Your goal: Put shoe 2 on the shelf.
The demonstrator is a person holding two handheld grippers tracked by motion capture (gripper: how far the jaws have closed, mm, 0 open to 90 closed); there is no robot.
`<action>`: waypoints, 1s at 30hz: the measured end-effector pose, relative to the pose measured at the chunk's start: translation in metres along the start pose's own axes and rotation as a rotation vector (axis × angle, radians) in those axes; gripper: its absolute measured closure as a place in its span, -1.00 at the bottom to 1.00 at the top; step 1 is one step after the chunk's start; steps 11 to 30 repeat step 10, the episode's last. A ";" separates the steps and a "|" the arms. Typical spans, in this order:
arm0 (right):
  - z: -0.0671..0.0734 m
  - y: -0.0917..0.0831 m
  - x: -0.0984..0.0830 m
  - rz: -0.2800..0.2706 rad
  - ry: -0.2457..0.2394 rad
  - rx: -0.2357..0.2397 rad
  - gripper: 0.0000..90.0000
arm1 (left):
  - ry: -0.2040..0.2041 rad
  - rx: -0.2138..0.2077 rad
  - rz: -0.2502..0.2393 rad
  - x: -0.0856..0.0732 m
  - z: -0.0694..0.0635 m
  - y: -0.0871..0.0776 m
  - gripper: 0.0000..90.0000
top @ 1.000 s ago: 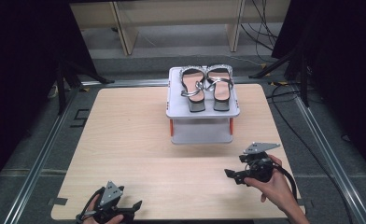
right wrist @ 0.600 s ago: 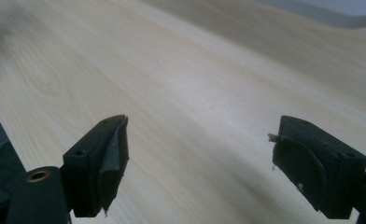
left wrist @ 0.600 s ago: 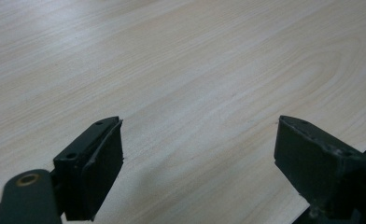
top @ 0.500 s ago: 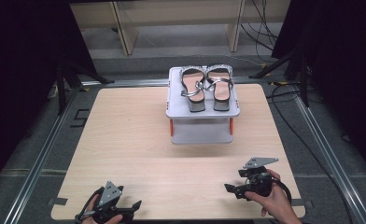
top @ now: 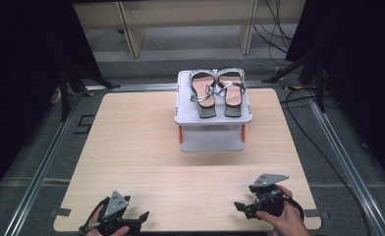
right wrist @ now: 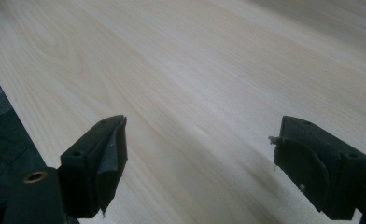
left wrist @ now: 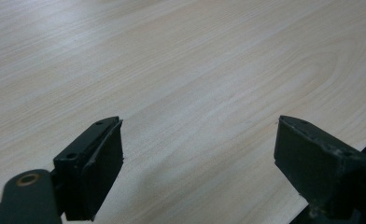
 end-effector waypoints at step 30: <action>0.000 0.001 -0.001 0.017 0.001 -0.019 -0.61 | 0.004 0.001 0.004 0.000 0.000 0.000 -0.66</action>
Point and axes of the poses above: each handheld gripper's, and its own axes: y roughly forward along the jaws, x roughly out of its top, z roughly to its left, the point moved 7 cm from there along y, roughly forward along the jaws, and after that the axes turned 15 degrees about x, right-handed, at the moved point
